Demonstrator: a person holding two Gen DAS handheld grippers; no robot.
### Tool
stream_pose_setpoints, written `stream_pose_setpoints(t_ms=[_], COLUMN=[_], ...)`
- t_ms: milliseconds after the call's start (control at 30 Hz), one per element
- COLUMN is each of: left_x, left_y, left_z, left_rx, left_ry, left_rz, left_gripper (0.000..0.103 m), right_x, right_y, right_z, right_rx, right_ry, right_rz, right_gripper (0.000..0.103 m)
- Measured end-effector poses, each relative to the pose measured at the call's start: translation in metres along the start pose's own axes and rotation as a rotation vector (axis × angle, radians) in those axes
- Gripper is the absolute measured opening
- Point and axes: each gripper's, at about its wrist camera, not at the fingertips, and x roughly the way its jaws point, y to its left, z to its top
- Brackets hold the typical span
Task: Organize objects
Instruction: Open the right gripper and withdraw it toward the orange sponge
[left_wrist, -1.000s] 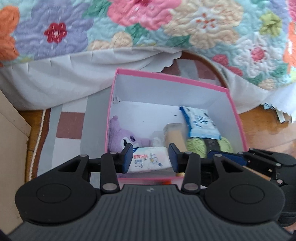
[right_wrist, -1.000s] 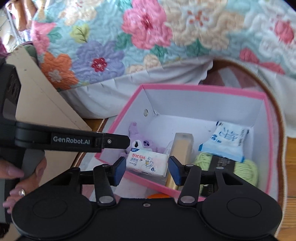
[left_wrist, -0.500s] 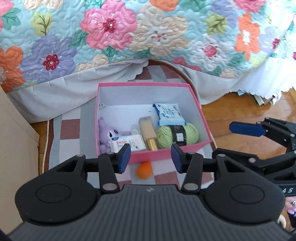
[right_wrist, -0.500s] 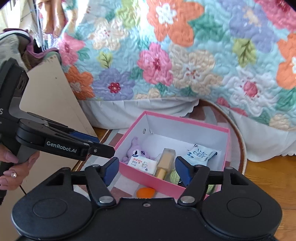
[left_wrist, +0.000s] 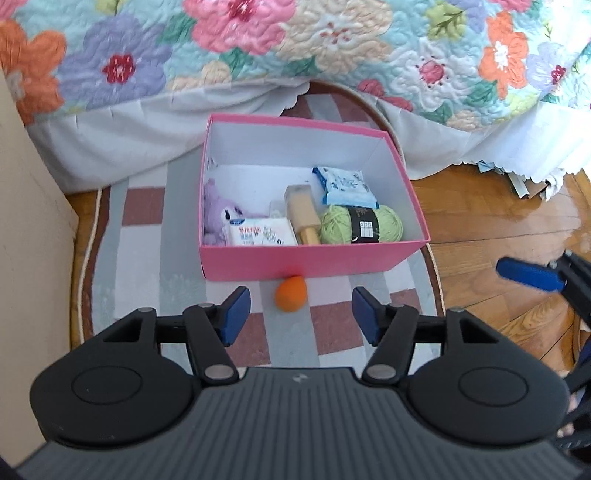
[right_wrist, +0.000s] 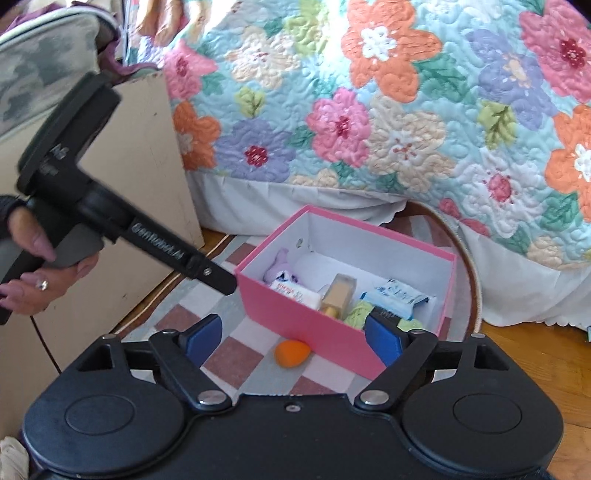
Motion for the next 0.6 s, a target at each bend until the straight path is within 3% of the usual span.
stream_pose_setpoints(t_ms=[333,500,600], left_x=[0.033,0.055,0.068], left_y=[0.006,0.015,0.019], left_z=[-0.020,-0.024,-0.028], left_rx=[0.025,-0.004,0.008], left_ry=[-0.010,-0.006,-0.020], left_rz=[-0.008,0.025,0.035], left_gripper=[0.073,0.074,0.074], right_x=[0.054,0.087,0.103], right_y=[0.006,0.004,0.001], right_z=[-0.035,-0.050,-0.056], right_rx=[0.027,0.051,0.079], right_ry=[0.043,0.039,0.026], right_rz=[0.111,0.116,0.064], right_gripper=[0.088,0.088,0.088])
